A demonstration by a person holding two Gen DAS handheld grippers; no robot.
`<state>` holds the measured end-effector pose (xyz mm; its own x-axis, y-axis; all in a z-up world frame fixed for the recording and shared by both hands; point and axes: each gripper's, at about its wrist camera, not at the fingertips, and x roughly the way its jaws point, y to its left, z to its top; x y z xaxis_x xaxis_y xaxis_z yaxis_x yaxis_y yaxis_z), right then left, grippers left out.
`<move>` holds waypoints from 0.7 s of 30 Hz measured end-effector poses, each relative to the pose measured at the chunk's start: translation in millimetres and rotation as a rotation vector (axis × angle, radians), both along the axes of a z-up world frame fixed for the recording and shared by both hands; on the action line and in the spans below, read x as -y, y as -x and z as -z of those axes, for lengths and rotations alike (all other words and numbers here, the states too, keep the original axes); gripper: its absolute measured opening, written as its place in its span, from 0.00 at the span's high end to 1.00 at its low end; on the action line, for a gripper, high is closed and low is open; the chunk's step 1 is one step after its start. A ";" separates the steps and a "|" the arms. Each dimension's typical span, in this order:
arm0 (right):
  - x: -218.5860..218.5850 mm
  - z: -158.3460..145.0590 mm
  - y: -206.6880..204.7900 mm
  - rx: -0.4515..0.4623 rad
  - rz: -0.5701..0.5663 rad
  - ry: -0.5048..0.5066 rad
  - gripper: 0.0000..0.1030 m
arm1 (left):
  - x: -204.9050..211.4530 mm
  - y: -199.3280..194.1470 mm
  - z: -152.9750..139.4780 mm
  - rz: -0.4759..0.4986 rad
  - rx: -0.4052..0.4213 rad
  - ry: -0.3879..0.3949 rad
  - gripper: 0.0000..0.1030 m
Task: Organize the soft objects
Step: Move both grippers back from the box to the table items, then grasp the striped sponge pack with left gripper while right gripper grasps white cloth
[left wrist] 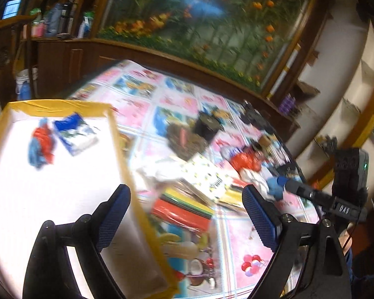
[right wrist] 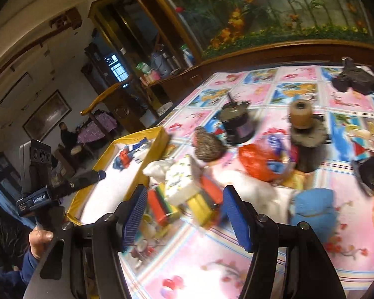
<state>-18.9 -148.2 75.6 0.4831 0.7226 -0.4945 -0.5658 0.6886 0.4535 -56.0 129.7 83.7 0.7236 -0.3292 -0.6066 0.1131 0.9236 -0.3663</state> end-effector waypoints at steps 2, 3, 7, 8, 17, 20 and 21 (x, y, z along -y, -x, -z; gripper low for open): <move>11.0 -2.3 0.3 -0.003 0.025 -0.019 0.34 | 17.7 -6.3 4.7 0.032 -0.026 -0.036 0.13; 13.5 -3.5 -0.3 -0.007 0.024 -0.032 0.34 | 25.6 -9.7 9.2 0.045 -0.051 -0.035 0.13; 18.2 -3.2 -2.8 -0.046 0.021 -0.061 0.34 | 44.2 -21.9 27.2 0.013 -0.128 -0.037 0.16; 19.0 -2.9 -3.2 -0.055 0.022 -0.065 0.34 | 47.6 -23.9 32.3 -0.007 -0.141 -0.064 0.16; 44.5 2.2 -13.7 -0.127 0.075 -0.172 0.34 | 70.3 -66.5 62.1 -0.059 -0.242 -0.256 0.15; 46.9 2.3 -13.8 -0.134 0.078 -0.180 0.34 | 81.4 -56.0 59.5 0.009 -0.212 -0.210 0.14; 47.0 1.5 -12.7 -0.128 0.080 -0.179 0.34 | 86.4 -50.7 58.6 0.049 -0.206 -0.197 0.14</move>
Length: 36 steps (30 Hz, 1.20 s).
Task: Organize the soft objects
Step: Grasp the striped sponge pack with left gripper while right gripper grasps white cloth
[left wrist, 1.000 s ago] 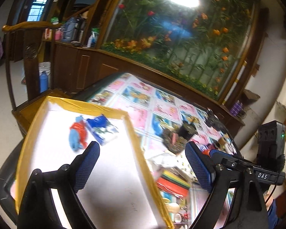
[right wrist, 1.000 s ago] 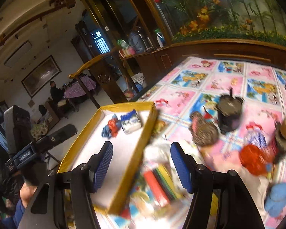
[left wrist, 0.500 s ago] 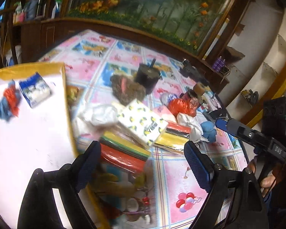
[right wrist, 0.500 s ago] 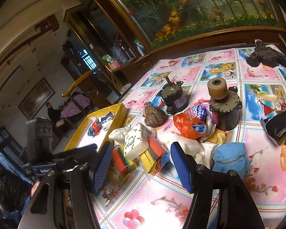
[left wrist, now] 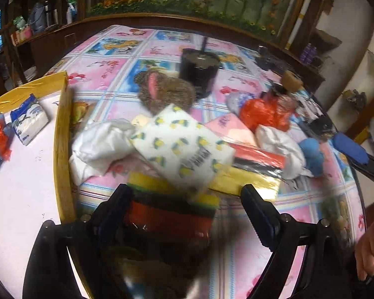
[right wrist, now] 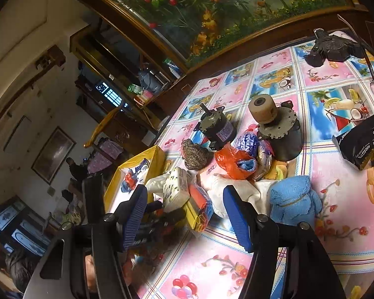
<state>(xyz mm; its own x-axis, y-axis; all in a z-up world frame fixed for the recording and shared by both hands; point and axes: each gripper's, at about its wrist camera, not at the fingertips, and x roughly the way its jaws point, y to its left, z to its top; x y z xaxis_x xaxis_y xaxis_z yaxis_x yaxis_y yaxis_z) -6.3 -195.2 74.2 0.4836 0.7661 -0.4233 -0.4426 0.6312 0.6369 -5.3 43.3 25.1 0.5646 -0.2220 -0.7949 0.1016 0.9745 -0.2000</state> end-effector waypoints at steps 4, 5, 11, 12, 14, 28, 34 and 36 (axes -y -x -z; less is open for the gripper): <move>0.3 -2.8 3.7 0.011 0.002 0.001 0.34 | 18.5 31.4 -7.5 0.212 0.005 0.143 0.14; 0.1 -2.5 2.3 0.011 0.000 0.003 0.34 | 19.1 37.5 -9.3 0.224 0.004 0.168 0.14; -1.0 1.1 -1.9 -0.015 -0.006 0.008 0.34 | 2.6 43.1 -10.8 0.190 0.008 0.122 0.13; -0.3 0.7 -1.8 -0.012 -0.002 0.008 0.34 | -1.4 42.5 -10.3 0.181 0.010 0.109 0.13; 0.4 -0.7 -1.4 -0.004 0.004 0.012 0.34 | -13.5 37.3 -7.4 0.128 0.015 0.059 0.13; -6.8 4.7 -1.5 -0.033 -0.021 0.011 0.34 | -7.9 23.7 -6.1 0.140 -0.023 0.040 0.09; -7.2 5.4 -1.8 -0.034 -0.022 0.013 0.28 | 15.2 3.6 11.8 0.147 -0.077 -0.132 0.07; -8.1 6.4 -1.9 -0.034 -0.018 0.023 0.27 | 25.0 -0.8 19.0 0.163 -0.084 -0.182 0.01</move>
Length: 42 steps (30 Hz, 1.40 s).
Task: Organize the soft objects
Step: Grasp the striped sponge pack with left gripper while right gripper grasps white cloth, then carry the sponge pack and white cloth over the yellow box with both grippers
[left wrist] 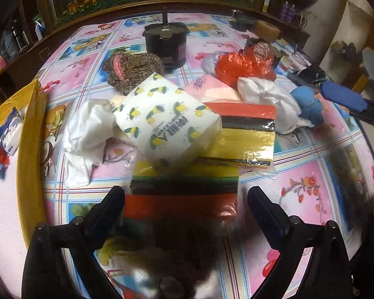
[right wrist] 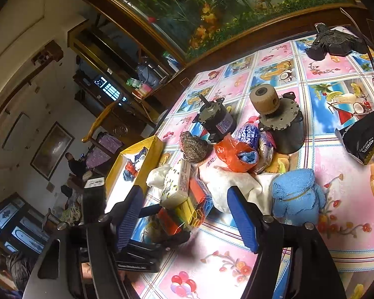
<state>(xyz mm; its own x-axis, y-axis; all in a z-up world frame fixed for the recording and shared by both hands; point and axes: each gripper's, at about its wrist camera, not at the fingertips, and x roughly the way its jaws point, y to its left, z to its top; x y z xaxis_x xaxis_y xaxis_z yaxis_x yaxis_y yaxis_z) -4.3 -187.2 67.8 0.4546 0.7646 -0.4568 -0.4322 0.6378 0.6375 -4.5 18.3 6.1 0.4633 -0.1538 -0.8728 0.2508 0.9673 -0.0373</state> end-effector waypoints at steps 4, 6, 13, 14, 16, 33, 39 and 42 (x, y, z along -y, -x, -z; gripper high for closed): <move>-2.6 1.4 0.3 0.011 0.019 0.047 0.27 | 6.7 -0.1 3.0 -0.022 0.038 -0.018 0.00; -6.7 3.0 -0.2 0.018 0.025 0.093 0.27 | 0.8 5.2 0.0 -0.059 0.071 0.008 0.09; -18.8 19.8 -9.2 -0.014 0.033 0.202 0.27 | -20.3 35.4 -16.1 -0.099 0.099 0.135 0.19; -20.9 21.3 -9.9 -0.007 0.045 0.231 0.27 | -20.6 41.0 -19.6 -0.097 0.108 0.159 0.19; -27.0 23.6 -11.3 0.014 0.049 0.279 0.27 | -19.2 48.3 -23.6 -0.082 0.117 0.181 0.19; -23.1 9.0 3.5 0.149 0.064 0.220 0.87 | -25.1 60.0 -24.9 -0.083 0.172 0.237 0.19; -29.5 -1.4 15.0 0.191 0.018 0.160 0.87 | -23.5 59.8 -31.5 -0.090 0.198 0.215 0.19; -30.9 -5.0 19.3 0.204 0.011 0.145 0.87 | -25.0 61.1 -36.7 -0.098 0.213 0.216 0.19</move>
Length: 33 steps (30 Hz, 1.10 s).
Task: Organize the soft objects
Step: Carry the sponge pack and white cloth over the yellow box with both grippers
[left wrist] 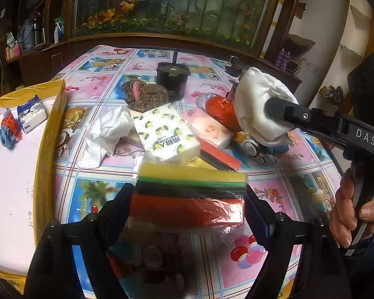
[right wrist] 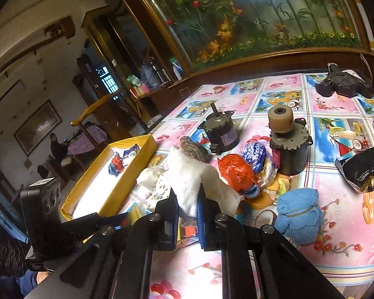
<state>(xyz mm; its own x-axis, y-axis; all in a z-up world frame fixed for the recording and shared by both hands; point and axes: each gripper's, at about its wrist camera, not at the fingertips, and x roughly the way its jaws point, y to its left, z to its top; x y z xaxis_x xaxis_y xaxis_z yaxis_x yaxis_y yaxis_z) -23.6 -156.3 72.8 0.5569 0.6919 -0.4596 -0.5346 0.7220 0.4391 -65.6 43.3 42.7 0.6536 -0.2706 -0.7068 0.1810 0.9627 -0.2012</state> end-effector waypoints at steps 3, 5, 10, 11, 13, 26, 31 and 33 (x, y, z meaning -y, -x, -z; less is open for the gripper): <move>-0.1 -1.9 2.9 0.004 -0.022 -0.023 0.87 | -3.7 5.0 -7.3 -0.016 0.020 -0.002 0.19; -0.7 -2.7 5.2 0.010 -0.032 -0.029 0.87 | -8.6 8.9 -12.3 -0.031 0.031 -0.002 0.19; -1.6 -2.8 4.7 0.012 -0.040 -0.037 0.87 | -27.2 17.3 -23.6 -0.074 0.050 0.014 0.19; -1.9 -2.8 4.7 0.012 -0.040 -0.038 0.87 | -30.2 19.4 -25.9 -0.080 0.057 0.018 0.19; -3.7 -2.0 4.2 0.009 -0.037 -0.035 0.87 | -37.3 22.3 -30.0 -0.091 0.068 0.025 0.19; -68.4 -15.1 1.0 -0.041 -0.099 -0.080 0.87 | -101.0 48.3 -52.7 -0.212 0.115 0.061 0.19; -107.1 -25.1 3.1 -0.032 -0.145 -0.099 0.87 | -125.2 56.1 -57.6 -0.257 0.131 0.079 0.19; -122.7 -29.0 3.7 -0.027 -0.157 -0.103 0.87 | -130.4 58.3 -60.0 -0.266 0.137 0.080 0.19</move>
